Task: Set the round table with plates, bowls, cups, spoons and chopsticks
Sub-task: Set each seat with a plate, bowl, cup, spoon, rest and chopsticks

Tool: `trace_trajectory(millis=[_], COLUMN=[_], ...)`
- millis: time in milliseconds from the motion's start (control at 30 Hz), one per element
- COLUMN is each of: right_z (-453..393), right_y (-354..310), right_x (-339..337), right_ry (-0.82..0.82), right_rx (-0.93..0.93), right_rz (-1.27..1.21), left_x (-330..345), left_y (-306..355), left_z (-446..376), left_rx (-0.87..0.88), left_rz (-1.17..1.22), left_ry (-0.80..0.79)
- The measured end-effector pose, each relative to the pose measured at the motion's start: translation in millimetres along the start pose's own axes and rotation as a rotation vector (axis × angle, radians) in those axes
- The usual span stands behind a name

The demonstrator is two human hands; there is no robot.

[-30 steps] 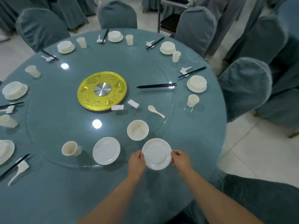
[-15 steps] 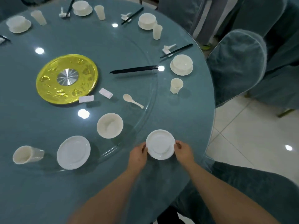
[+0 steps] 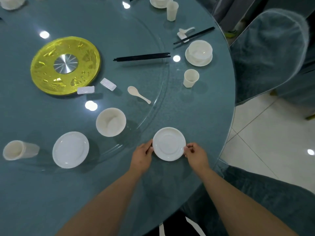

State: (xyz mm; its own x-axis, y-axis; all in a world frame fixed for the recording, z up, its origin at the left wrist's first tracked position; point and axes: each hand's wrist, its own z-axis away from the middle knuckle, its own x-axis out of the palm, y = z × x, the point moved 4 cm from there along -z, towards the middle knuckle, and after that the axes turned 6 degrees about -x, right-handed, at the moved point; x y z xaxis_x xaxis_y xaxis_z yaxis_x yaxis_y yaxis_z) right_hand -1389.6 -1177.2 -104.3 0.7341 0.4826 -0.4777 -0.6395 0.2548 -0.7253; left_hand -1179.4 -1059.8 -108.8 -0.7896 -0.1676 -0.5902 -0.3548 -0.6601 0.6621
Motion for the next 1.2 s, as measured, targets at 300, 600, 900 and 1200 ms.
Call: trace_trajectory(millis=[300,600,900,1200], right_z=[3,31,26,20], right_y=[-8,-70,-191,-221], right_x=[-8,31,114,165], right_ry=[0.036,0.047,-0.053,-0.243], right_rx=[0.069,0.055,-0.181,-0.150], right_rz=[-0.012,0.003,0.147,0.289], left_x=[-18,-87,-196,-202], left_y=[12,-3,-21,-22], left_z=[7,37,18,-19], left_rx=[-0.273,-0.367,-0.390,-0.338], left_rz=[0.247,0.240,0.208,0.142], left_ry=[-0.032,0.140,0.462,0.235])
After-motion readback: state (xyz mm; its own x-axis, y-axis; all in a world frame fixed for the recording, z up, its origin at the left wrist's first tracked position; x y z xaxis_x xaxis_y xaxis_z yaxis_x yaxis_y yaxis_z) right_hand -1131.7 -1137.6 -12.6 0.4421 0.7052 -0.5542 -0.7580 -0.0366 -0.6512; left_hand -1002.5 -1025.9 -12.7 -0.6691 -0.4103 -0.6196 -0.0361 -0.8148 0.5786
